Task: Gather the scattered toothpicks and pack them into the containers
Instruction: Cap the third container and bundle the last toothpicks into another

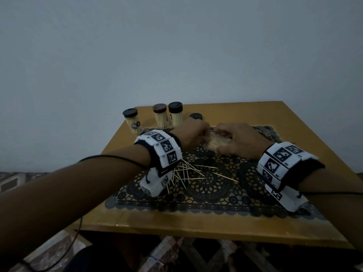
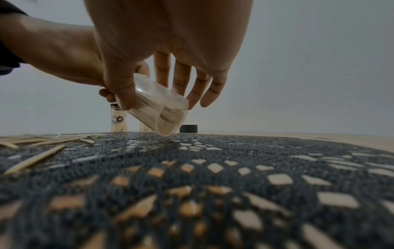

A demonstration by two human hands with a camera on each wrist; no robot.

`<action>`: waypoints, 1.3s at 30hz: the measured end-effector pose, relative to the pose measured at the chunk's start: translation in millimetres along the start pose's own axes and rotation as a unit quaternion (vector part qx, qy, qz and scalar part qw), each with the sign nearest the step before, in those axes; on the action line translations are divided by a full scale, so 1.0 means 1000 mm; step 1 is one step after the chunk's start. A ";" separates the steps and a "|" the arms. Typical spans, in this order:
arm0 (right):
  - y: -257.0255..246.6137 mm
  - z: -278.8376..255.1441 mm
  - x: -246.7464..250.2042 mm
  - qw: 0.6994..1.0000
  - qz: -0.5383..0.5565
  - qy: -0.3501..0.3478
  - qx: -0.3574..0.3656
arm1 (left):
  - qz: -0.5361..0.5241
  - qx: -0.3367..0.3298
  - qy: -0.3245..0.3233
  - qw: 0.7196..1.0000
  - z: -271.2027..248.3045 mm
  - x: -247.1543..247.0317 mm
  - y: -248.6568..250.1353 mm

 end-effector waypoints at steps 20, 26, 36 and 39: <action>0.001 -0.001 0.003 0.998 0.031 0.043 0.035 | -0.378 0.158 -0.103 0.906 -0.024 0.002 0.003; 0.006 0.001 0.003 0.999 0.006 0.030 0.012 | 0.014 0.146 -0.097 0.985 -0.037 0.007 -0.085; 0.007 0.000 0.002 1.000 0.015 0.026 -0.004 | 0.076 0.057 -0.162 0.982 -0.078 -0.033 -0.076; 0.006 -0.001 0.001 0.999 0.021 0.028 -0.004 | 0.044 0.017 -0.186 0.981 -0.083 -0.024 -0.072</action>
Point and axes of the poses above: each hand's wrist, its own z-axis towards the middle knuckle, its own x-axis out of the back of the hand, y = z × x, the point moved 6 cm from there along z, towards the middle knuckle, and after that the axes turned 13 degrees about x, right-handed, at the moved point
